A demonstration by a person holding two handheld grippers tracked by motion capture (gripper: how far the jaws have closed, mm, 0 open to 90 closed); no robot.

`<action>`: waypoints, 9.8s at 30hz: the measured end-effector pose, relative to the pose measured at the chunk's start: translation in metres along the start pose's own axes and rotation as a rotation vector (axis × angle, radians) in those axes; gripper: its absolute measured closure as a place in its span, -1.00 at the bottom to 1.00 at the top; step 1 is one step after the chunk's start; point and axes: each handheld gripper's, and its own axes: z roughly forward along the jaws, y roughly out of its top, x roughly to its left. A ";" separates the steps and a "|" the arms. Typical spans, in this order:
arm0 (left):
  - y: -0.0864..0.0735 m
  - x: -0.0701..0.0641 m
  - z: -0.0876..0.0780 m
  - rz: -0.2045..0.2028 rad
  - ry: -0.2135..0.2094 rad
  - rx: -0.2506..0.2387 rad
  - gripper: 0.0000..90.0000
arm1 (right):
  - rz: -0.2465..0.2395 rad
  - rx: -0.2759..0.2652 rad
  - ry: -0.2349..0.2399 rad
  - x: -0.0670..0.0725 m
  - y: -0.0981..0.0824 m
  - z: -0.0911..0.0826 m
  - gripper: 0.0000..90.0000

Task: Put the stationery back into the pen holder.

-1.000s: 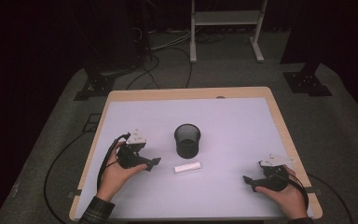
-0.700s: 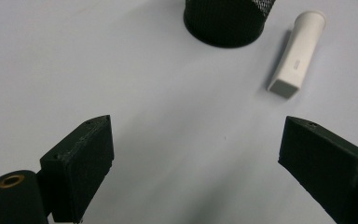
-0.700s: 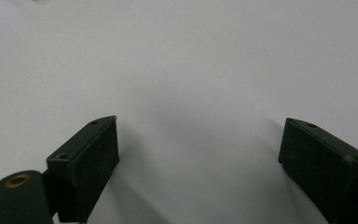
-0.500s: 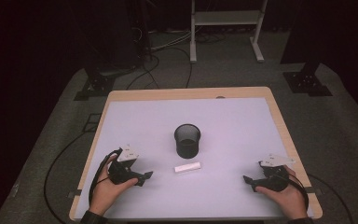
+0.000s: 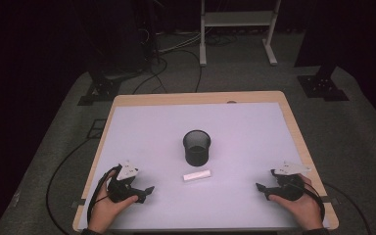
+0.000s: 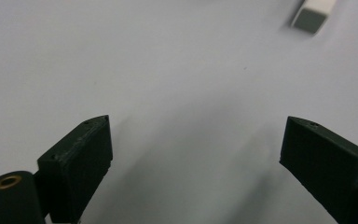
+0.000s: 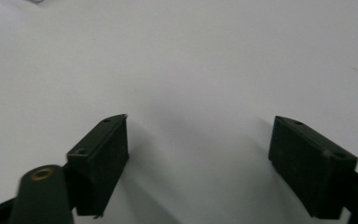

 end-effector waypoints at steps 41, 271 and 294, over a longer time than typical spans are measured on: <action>-0.009 0.007 0.006 -0.035 -0.015 0.018 -0.96 | -0.252 -0.068 0.297 0.044 0.068 0.010 -0.22; -0.010 0.008 0.006 -0.040 -0.023 0.017 -0.96 | -0.219 -0.023 0.370 0.048 0.216 0.067 0.43; -0.010 0.008 0.006 -0.044 -0.024 0.016 -0.96 | -0.228 0.021 0.368 0.056 0.218 0.086 0.43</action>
